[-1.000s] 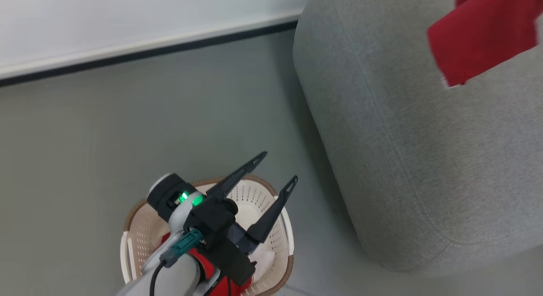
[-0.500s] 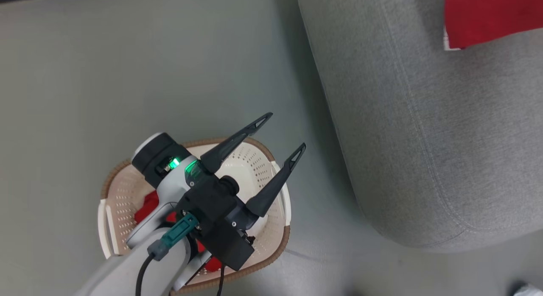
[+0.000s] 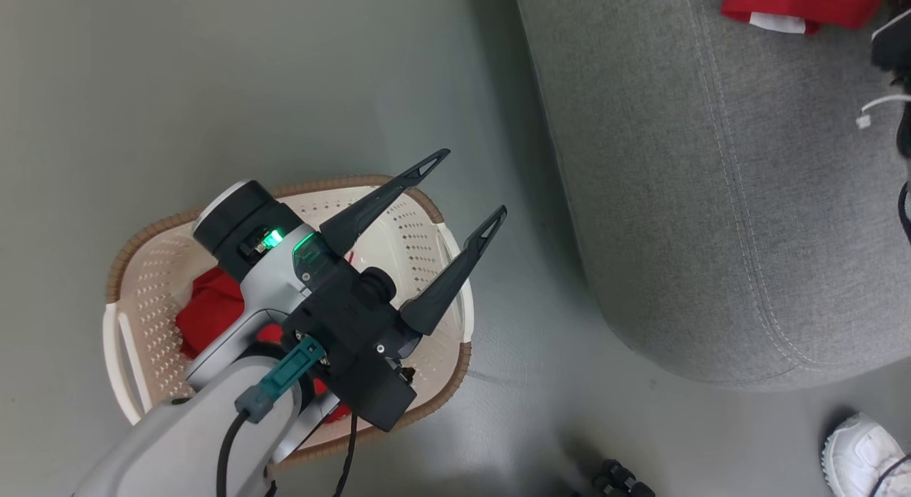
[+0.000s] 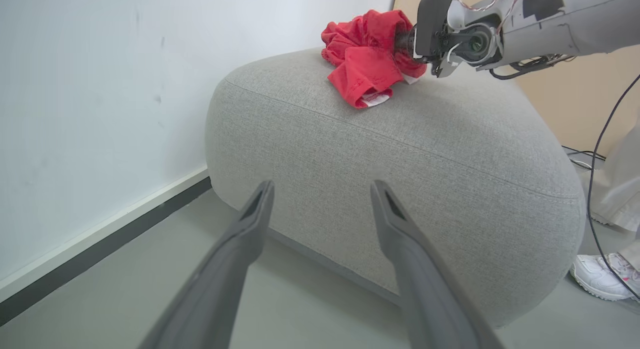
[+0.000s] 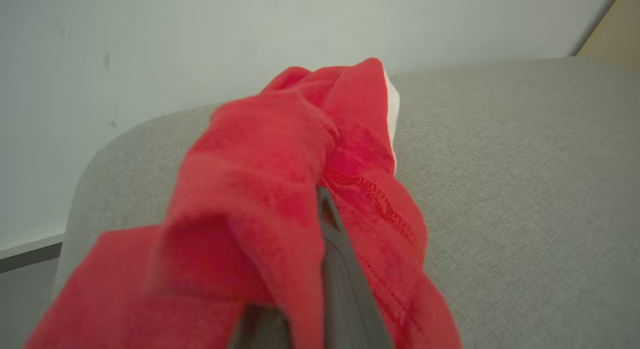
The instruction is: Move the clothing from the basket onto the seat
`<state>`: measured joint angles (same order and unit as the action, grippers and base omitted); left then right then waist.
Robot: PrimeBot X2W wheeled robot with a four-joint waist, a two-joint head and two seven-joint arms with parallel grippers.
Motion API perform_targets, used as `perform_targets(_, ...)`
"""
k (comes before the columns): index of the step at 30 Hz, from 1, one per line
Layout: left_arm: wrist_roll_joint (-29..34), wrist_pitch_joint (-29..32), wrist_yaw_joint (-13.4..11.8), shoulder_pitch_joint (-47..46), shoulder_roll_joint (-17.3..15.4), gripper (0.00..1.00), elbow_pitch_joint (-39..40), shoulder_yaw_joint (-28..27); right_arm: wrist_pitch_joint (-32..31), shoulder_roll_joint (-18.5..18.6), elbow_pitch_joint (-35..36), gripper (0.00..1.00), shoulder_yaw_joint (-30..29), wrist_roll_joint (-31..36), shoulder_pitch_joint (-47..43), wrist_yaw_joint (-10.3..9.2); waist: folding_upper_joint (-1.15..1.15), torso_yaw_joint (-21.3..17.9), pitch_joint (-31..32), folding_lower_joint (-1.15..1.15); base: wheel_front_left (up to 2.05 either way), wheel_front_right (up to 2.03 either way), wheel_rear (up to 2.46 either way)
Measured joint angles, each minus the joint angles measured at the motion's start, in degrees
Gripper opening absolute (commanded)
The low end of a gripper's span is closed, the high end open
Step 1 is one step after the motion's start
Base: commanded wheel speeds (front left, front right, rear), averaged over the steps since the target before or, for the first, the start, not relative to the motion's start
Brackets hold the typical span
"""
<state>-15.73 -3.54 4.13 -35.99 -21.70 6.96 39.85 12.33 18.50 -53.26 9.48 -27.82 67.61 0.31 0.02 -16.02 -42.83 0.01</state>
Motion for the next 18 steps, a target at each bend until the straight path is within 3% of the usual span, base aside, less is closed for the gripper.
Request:
perform_targets(2,0.38,0.00,0.00,0.00,-0.12,1.00,-0.36,0.03,0.46,-0.01,-1.11,0.00,0.08,0.00,-0.23,0.41,0.00,-0.52,-0.33,0.00,0.00,0.00,0.00)
perform_targets(3,0.59,-0.01,0.00,0.00,-0.24,1.00,-0.51,0.03,0.65,-0.01,-1.41,0.07,0.07,0.00,-0.23,0.73,-0.01,-0.77,-0.35,-0.01,0.00,0.00,0.00)
perform_targets(4,0.78,-0.07,0.01,0.00,-0.32,1.00,-0.64,0.03,0.90,-0.01,-1.60,0.42,0.07,0.00,-0.24,1.11,-0.01,-0.98,-0.29,-0.01,0.00,0.00,0.00)
perform_targets(5,0.78,-0.14,0.00,0.01,-0.31,1.00,-0.84,0.02,1.01,-0.01,-1.82,0.95,0.08,0.00,-0.26,1.49,-0.01,-1.12,-0.14,-0.01,0.00,0.00,0.00)
perform_targets(6,0.77,-0.35,0.00,0.03,-0.29,1.00,-1.01,0.00,1.22,0.04,-2.02,1.00,0.37,0.05,-0.40,2.02,-0.01,-1.24,0.09,-0.01,0.00,0.00,0.00)
perform_targets(18,-1.35,-3.68,-0.16,2.61,1.64,1.00,-5.92,0.00,1.96,0.00,-2.24,1.00,3.34,3.04,-7.73,4.25,-0.01,-2.12,4.96,-0.01,0.00,0.00,0.00)
